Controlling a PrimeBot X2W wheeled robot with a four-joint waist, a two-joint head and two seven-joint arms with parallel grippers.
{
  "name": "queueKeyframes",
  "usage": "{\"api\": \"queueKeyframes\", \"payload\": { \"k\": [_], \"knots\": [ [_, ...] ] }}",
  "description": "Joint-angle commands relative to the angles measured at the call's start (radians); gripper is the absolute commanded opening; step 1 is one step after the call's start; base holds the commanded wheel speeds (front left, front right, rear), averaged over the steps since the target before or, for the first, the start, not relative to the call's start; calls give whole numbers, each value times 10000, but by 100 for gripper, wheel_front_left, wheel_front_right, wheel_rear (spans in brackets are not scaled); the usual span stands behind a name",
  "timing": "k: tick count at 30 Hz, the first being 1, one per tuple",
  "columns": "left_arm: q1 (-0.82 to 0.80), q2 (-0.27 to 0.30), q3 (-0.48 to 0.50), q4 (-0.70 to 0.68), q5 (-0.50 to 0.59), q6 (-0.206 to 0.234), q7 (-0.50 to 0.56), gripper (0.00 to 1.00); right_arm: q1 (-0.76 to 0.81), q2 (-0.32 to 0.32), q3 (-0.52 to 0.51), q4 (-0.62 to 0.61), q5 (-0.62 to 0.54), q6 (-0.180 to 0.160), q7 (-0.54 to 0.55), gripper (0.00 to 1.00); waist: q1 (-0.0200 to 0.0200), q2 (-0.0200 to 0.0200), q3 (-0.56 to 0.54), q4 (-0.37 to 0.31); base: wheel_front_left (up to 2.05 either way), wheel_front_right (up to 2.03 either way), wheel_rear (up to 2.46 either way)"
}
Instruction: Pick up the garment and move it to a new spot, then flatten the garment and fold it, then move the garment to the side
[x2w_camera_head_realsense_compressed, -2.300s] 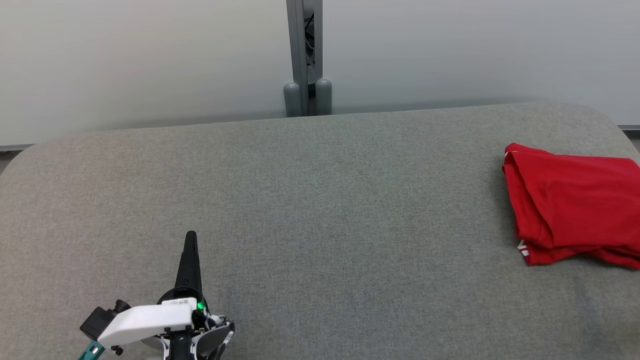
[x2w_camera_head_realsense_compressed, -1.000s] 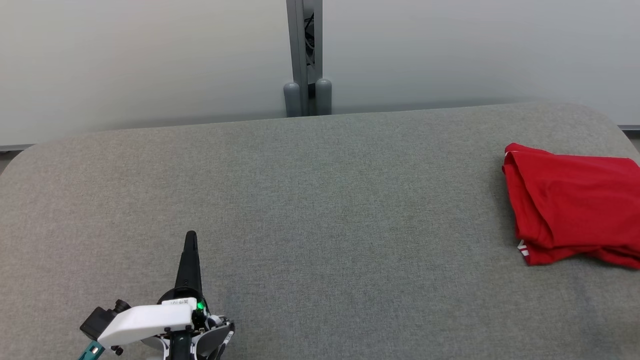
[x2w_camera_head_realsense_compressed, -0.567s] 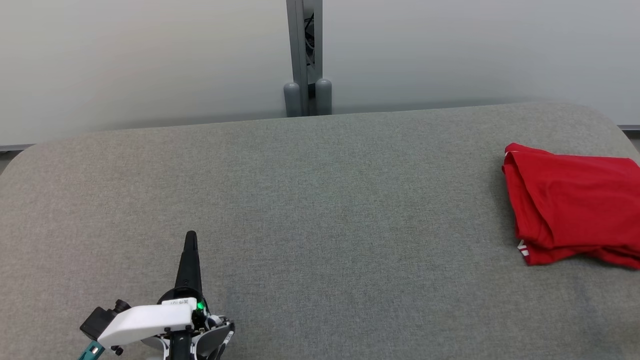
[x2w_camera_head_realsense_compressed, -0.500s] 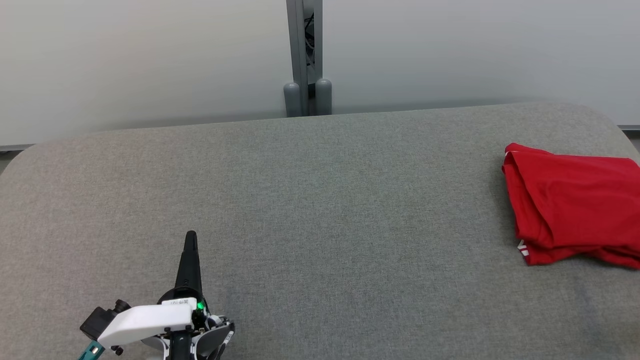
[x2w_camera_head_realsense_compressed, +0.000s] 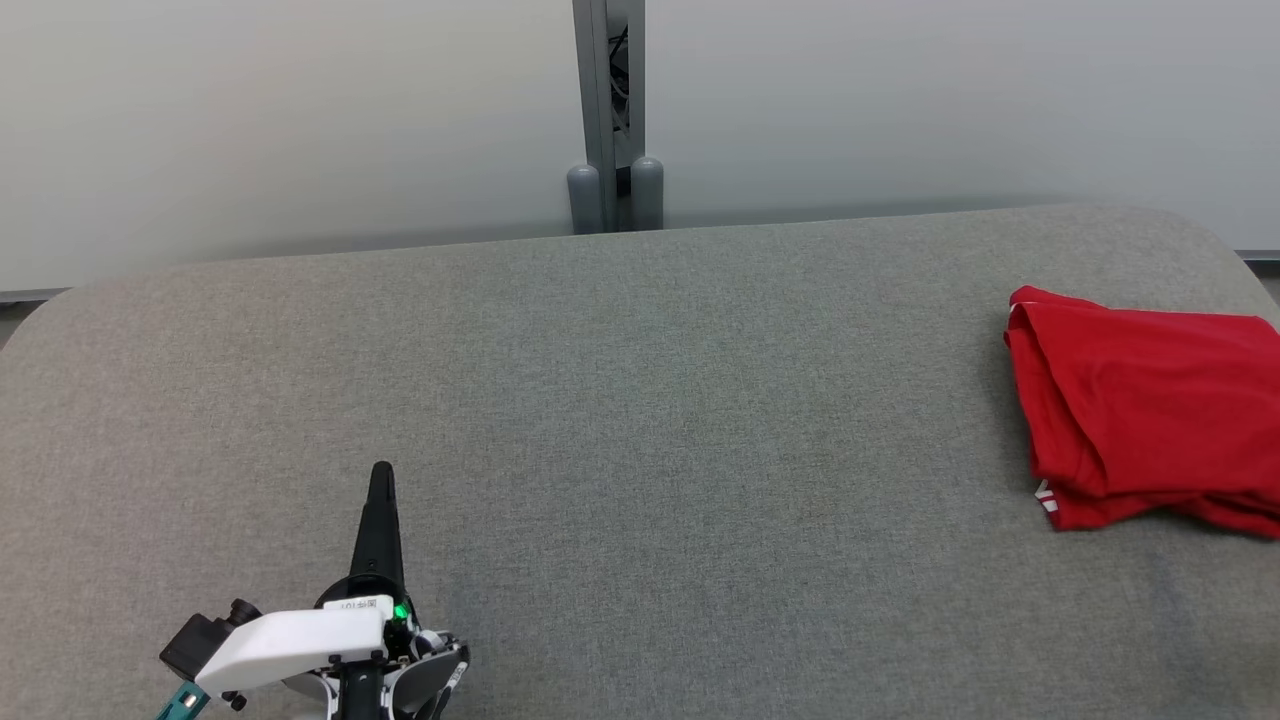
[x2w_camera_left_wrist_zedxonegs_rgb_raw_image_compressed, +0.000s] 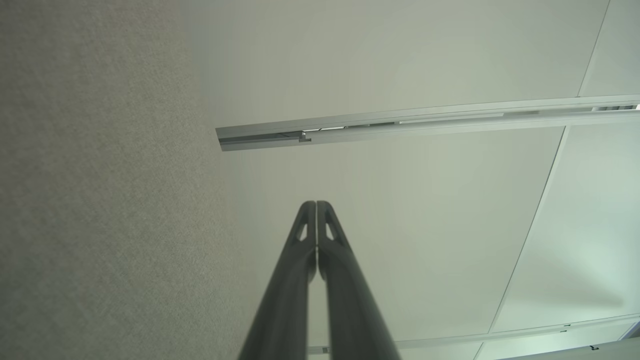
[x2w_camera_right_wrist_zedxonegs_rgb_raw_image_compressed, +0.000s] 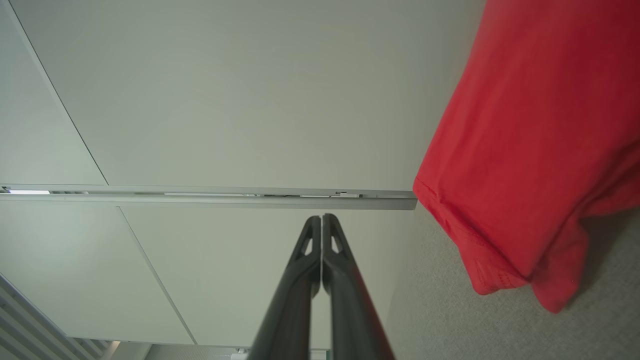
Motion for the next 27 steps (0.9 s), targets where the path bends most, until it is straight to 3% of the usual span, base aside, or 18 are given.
{"api": "queueKeyframes", "payload": {
  "k": [1,27],
  "knots": [
    [-181,23,23,-8,-22,-32,-9,0,-17,-84,13,46,49,4,22,0,0,0,0,0,0,0,0],
    [-182,23,24,-9,-22,-32,-9,0,-17,-84,10,46,49,4,21,0,0,0,0,0,0,0,0]
  ]
}}
